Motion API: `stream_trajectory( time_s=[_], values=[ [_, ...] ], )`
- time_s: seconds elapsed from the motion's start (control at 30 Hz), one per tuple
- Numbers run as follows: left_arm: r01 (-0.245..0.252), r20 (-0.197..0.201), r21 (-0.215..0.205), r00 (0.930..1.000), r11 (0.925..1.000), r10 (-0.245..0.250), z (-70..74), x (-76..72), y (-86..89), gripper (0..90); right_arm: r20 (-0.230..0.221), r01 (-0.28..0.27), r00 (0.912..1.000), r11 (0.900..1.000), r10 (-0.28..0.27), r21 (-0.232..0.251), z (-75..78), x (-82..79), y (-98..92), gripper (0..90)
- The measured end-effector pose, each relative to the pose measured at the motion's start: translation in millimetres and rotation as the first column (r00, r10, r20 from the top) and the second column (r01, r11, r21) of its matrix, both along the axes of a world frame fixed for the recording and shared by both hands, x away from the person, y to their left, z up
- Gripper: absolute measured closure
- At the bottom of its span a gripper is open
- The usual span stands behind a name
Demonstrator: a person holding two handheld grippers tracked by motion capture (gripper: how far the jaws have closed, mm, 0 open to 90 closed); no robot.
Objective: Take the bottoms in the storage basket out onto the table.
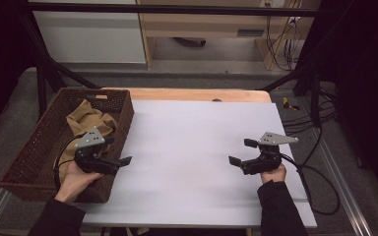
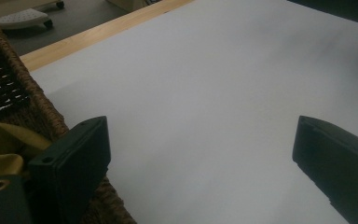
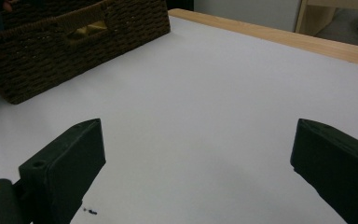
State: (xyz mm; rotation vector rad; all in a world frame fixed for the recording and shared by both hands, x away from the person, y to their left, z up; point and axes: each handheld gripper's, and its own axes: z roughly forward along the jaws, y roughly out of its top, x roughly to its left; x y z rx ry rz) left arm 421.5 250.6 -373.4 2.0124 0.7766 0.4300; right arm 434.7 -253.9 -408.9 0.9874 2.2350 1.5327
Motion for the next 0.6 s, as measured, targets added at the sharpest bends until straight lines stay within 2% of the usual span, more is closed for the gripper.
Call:
stream_trajectory(
  time_s=[0.6],
  values=[
    [-0.04, -0.001, 0.004, 0.9992, 0.9992, 0.04, 2.9, 1.7, 15.6, 4.1, -0.003, -0.001, 1.0, 1.0, 0.001, -0.009, -0.9, 0.5, 0.7, 3.6]
  ],
)
